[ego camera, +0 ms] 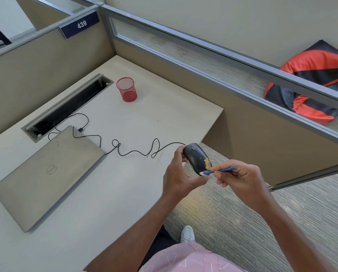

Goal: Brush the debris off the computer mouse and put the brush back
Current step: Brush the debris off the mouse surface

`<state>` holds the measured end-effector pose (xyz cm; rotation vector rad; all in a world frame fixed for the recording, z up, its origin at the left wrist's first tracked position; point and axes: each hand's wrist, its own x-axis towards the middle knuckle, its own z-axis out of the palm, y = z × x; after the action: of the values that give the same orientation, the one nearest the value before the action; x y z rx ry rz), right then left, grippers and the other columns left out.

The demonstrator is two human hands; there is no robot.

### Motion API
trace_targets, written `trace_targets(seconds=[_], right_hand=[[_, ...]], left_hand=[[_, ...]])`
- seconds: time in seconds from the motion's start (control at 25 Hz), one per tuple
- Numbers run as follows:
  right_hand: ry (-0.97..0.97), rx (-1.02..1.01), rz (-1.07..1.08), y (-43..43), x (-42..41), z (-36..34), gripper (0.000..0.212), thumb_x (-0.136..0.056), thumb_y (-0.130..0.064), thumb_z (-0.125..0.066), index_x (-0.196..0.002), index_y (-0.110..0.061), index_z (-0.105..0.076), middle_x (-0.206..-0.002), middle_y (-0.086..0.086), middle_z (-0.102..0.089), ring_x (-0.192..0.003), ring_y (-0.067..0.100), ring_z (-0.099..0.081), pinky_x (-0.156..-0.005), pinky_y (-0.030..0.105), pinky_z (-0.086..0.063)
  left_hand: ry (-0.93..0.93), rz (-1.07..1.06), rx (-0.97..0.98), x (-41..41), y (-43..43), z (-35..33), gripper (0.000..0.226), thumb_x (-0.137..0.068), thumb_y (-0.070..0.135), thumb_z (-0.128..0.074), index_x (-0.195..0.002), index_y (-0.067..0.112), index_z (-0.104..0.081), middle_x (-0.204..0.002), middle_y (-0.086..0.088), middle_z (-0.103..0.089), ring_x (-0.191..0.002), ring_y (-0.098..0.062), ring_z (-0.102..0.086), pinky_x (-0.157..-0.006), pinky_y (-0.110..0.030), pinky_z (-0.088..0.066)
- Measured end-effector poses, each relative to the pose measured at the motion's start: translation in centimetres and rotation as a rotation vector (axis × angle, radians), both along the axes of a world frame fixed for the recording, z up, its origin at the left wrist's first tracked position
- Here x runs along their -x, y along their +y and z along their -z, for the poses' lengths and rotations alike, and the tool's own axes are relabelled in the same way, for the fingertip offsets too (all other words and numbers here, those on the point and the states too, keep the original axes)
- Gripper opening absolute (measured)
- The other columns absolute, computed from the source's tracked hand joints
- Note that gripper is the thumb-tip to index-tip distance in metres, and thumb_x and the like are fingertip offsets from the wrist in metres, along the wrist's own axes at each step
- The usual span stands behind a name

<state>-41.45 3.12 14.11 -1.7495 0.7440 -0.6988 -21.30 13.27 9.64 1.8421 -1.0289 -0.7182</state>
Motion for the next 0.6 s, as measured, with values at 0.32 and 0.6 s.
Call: trace_targets(seconds=[0.32,0.6], right_hand=[[-0.016,-0.091,0.178,-1.0,1.3,0.4,0.016,-0.095,0.004,-0.081,-0.102,-0.008,-0.087,-0.085,0.016,-0.083,-0.071,0.047,-0.072,-0.063,0.032,-0.063],[-0.080,-0.176,0.018,-0.4,0.5,-0.4,0.012,-0.091,0.000,-0.081,-0.103,0.000,-0.084,-0.091,0.017,-0.083,-0.071,0.029,-0.074,-0.063,0.029,-0.062]], left_hand=[[0.004,-0.013,0.001,-0.3,0.1,0.1,0.112,-0.067,0.071,-0.099,-0.157,0.039,-0.041,-0.145,0.019,-0.069,-0.133,-0.003,-0.067,-0.105,-0.044,-0.065],[0.010,0.005,0.015,-0.3,0.3,0.2,0.109,-0.070,0.066,-0.100,-0.157,0.039,-0.041,-0.143,0.020,-0.069,-0.133,-0.002,-0.066,-0.104,-0.041,-0.064]])
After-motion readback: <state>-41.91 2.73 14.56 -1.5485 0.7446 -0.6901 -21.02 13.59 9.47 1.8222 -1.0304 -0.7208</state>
